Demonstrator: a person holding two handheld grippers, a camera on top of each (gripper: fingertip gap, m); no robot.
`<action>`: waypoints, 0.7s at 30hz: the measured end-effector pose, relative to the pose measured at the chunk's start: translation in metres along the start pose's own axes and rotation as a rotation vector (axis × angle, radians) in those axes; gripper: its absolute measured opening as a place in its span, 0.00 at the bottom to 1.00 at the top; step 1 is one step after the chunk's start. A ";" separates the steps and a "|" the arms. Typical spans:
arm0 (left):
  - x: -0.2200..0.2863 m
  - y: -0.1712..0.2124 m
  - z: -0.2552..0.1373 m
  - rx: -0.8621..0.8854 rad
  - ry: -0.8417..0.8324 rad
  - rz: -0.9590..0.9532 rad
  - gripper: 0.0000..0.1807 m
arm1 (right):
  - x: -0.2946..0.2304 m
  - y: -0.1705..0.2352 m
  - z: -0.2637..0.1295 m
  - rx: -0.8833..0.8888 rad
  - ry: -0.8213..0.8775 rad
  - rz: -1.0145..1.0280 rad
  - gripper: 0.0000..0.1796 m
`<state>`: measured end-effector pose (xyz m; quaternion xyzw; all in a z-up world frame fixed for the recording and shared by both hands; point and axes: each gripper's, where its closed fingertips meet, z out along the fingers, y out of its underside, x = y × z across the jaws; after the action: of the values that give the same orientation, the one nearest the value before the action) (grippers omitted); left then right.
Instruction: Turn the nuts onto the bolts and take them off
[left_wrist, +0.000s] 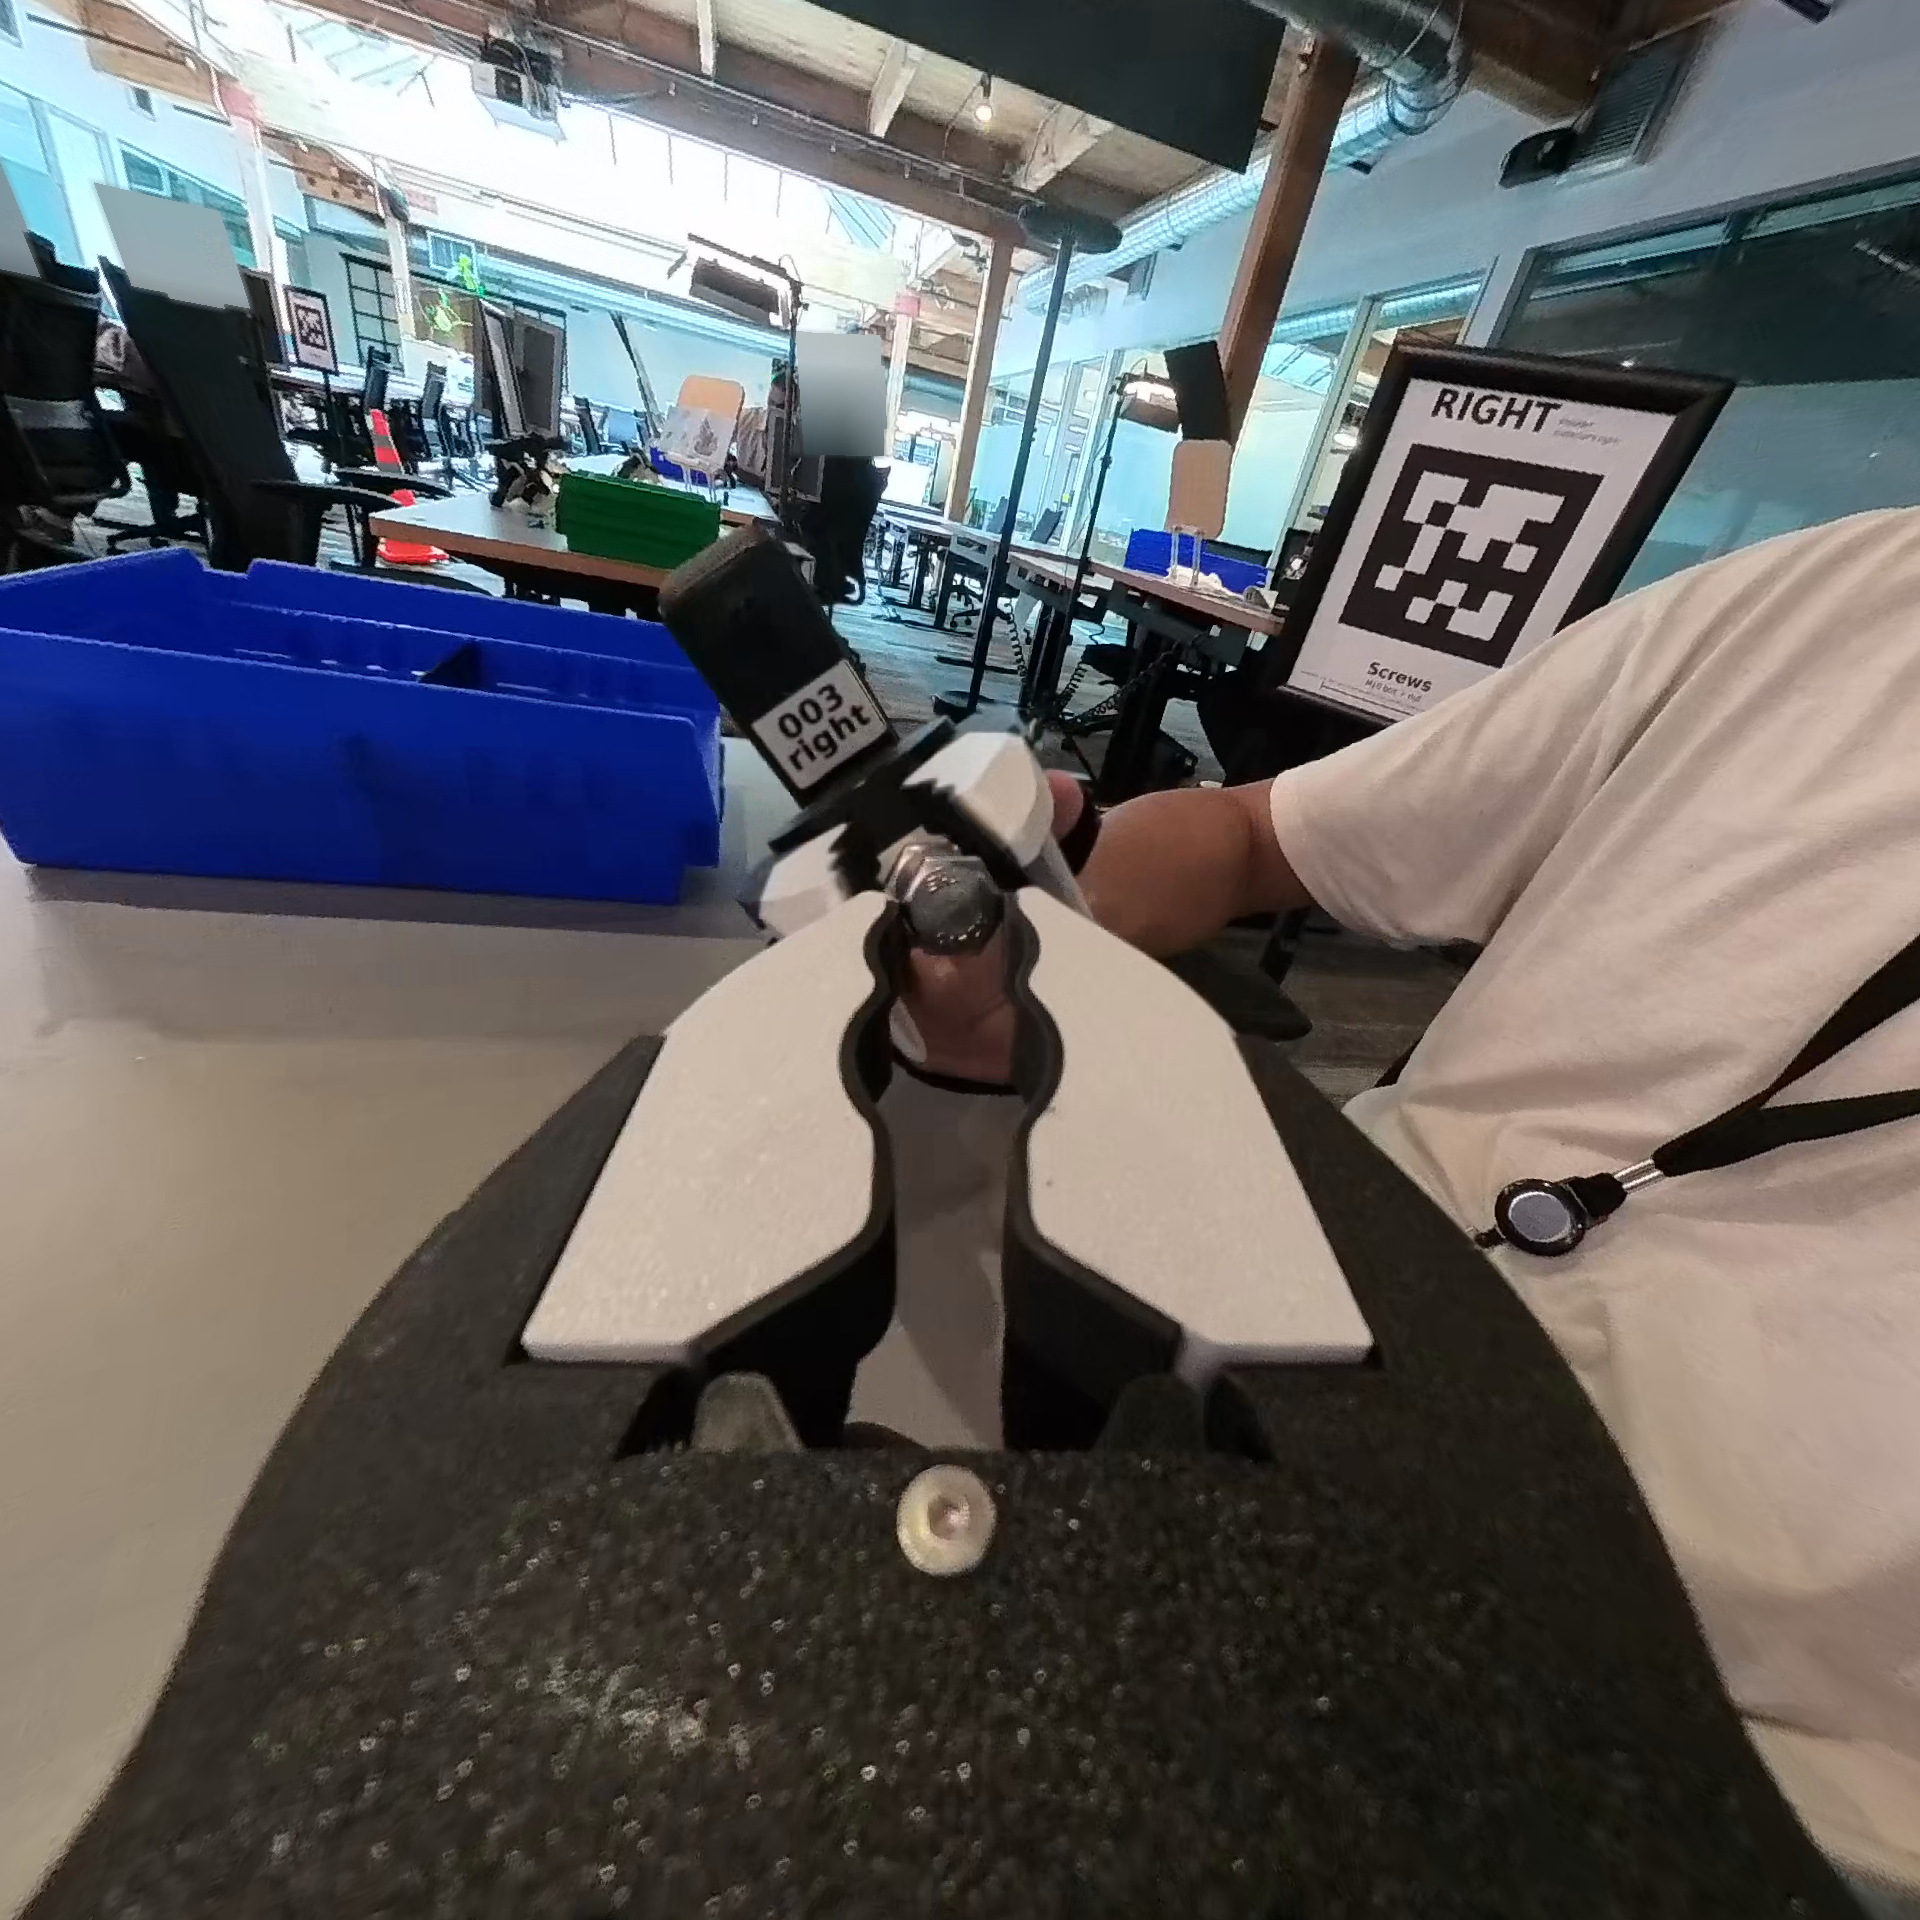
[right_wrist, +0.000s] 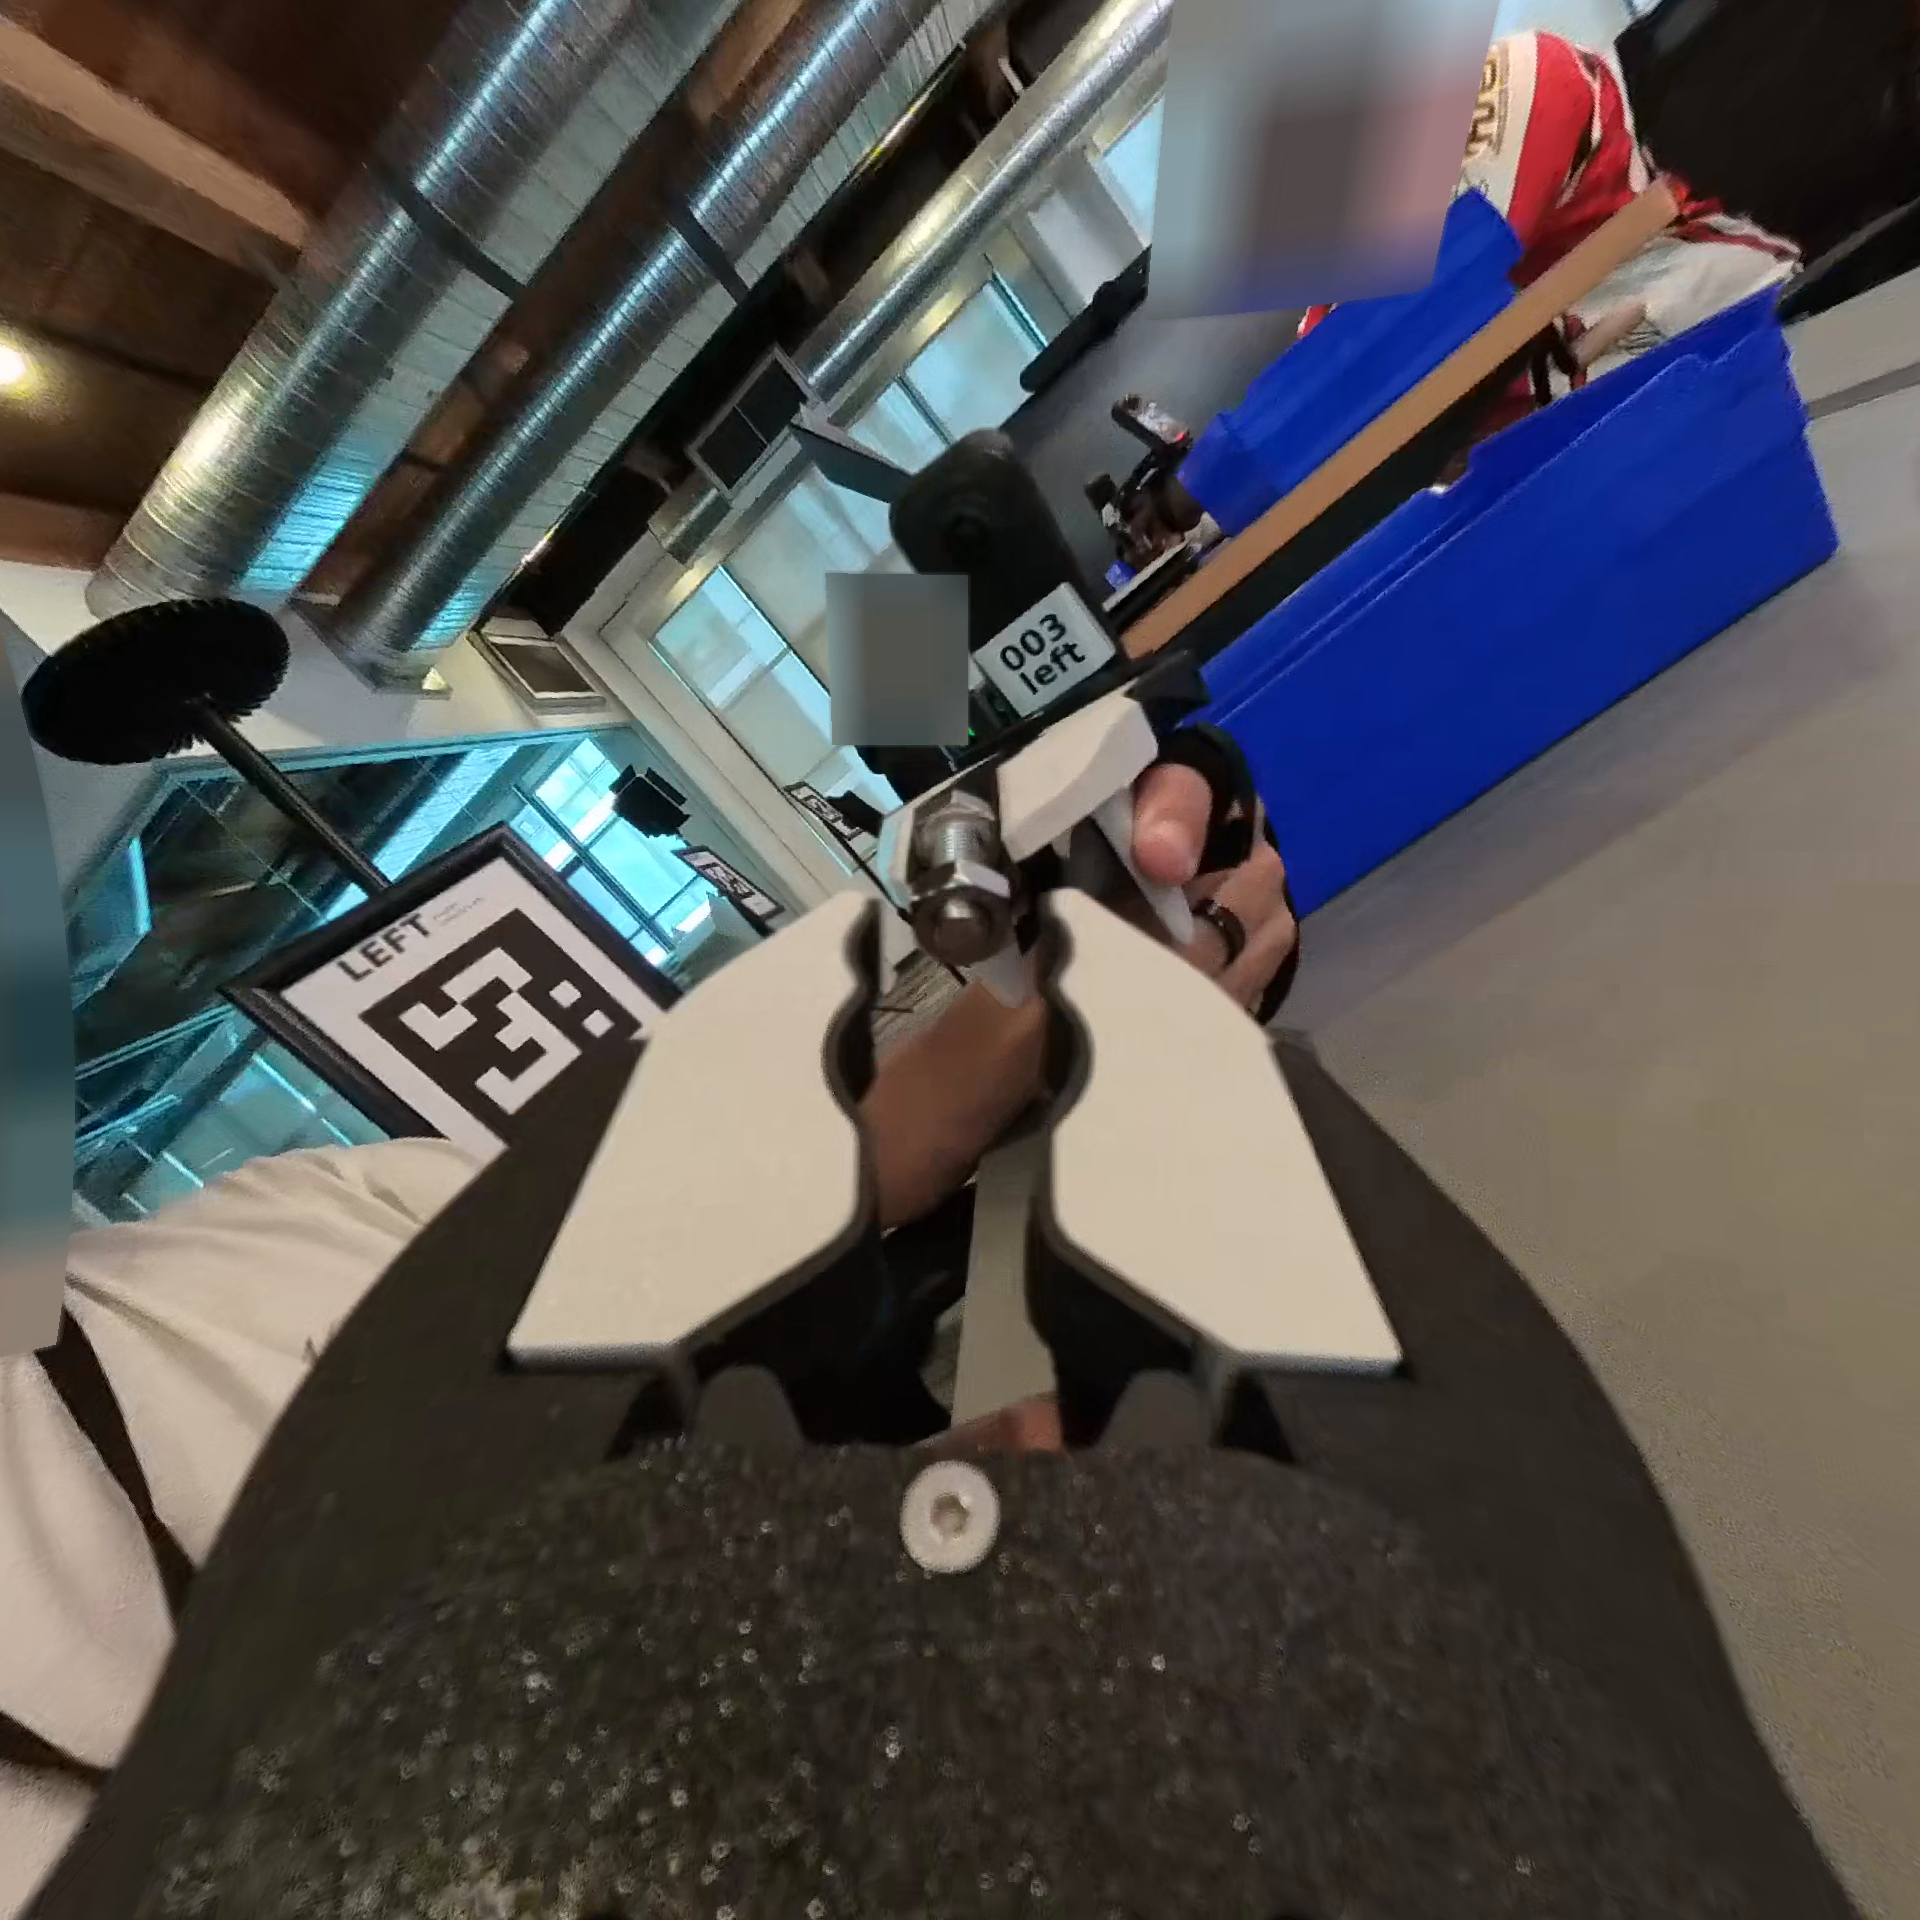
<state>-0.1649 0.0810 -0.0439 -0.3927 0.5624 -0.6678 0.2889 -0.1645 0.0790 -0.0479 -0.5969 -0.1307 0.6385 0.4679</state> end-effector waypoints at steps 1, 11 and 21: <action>0.000 0.000 0.000 0.000 0.001 -0.002 0.10 | 0.000 0.001 0.001 -0.008 0.001 -0.015 0.10; 0.005 0.001 0.000 -0.011 0.034 -0.022 0.10 | 0.005 0.000 -0.001 -0.229 0.322 -1.325 0.10; 0.004 0.005 0.002 -0.031 0.039 -0.033 0.10 | 0.004 -0.001 -0.006 -0.351 0.507 -2.338 0.12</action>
<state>-0.1655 0.0752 -0.0481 -0.3932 0.5716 -0.6712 0.2610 -0.1577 0.0804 -0.0512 -0.2817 -0.5809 -0.3320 0.6877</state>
